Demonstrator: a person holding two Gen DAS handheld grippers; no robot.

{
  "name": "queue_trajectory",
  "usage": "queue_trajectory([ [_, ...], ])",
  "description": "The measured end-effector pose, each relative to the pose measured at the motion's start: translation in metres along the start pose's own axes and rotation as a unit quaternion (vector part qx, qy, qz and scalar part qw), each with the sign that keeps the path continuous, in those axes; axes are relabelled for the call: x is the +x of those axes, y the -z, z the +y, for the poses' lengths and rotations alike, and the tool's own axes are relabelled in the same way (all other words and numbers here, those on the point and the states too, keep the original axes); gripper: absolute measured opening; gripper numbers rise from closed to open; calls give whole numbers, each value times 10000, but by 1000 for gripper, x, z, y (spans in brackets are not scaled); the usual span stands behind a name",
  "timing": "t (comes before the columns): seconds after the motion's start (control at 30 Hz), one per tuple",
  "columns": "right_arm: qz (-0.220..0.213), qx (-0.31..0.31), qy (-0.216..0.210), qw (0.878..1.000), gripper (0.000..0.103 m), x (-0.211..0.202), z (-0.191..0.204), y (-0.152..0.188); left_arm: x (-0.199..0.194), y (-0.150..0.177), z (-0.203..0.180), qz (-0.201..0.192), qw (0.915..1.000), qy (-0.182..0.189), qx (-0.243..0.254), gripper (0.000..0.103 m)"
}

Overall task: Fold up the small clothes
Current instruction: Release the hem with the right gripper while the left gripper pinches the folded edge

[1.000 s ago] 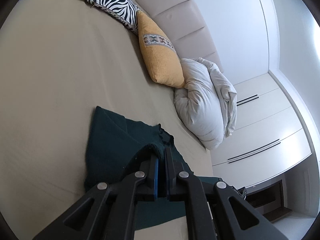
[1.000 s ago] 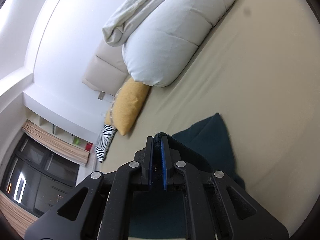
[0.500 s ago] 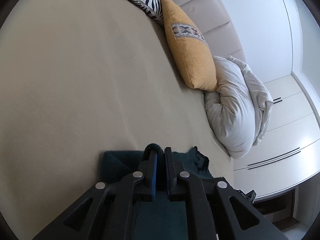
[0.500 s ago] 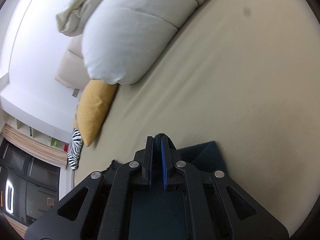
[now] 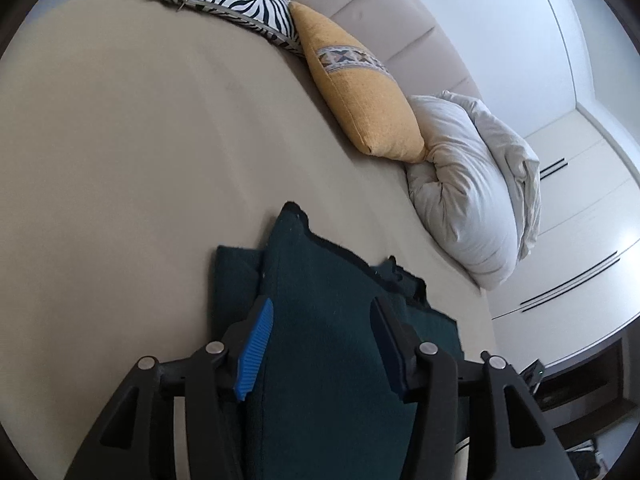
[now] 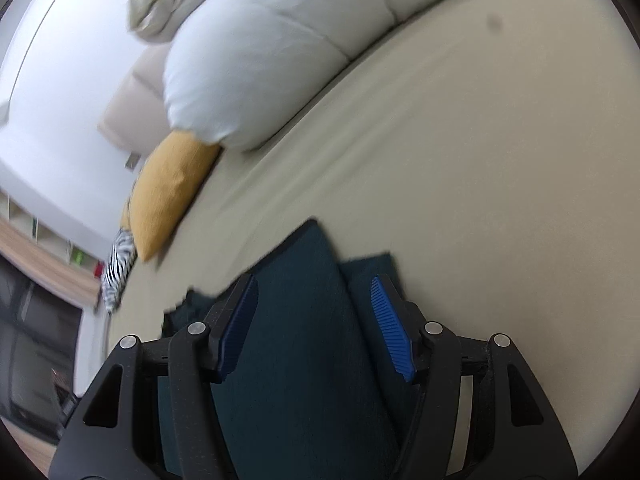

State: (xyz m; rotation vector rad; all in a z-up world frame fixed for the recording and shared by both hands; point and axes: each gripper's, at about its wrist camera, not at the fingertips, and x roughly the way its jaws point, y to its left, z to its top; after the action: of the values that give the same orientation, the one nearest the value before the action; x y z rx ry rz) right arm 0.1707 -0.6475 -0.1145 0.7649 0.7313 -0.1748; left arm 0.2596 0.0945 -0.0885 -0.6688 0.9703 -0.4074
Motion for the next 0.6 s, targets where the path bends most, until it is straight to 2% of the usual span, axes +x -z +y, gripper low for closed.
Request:
queue_trajectory([
  [0.13,198,-858,141,9960,58,-12,24,32,-11,31,-1,41,9993,-268,254,56],
  [0.23,292,-1224,289,9916,58,-19,32,53,-15,49,1,97,9984,-382,401,56],
  [0.33,276,-1261,309,9912,58,-34,23,69,-14,62,3,180,9974,-463,520,55],
  [0.4,231,-1241,373,9913,58,-44,16,76,-12,67,2,200,9965,-531,619,52],
  [0.5,79,-1263,607,9901,58,-56,9,81,-9,67,5,183,9953,-695,655,31],
  [0.57,50,-1294,678,9893,58,-65,3,83,-10,67,8,185,9951,-750,611,10],
  [0.6,52,-1301,716,9889,58,-67,1,83,-11,68,9,182,9950,-764,611,8],
])
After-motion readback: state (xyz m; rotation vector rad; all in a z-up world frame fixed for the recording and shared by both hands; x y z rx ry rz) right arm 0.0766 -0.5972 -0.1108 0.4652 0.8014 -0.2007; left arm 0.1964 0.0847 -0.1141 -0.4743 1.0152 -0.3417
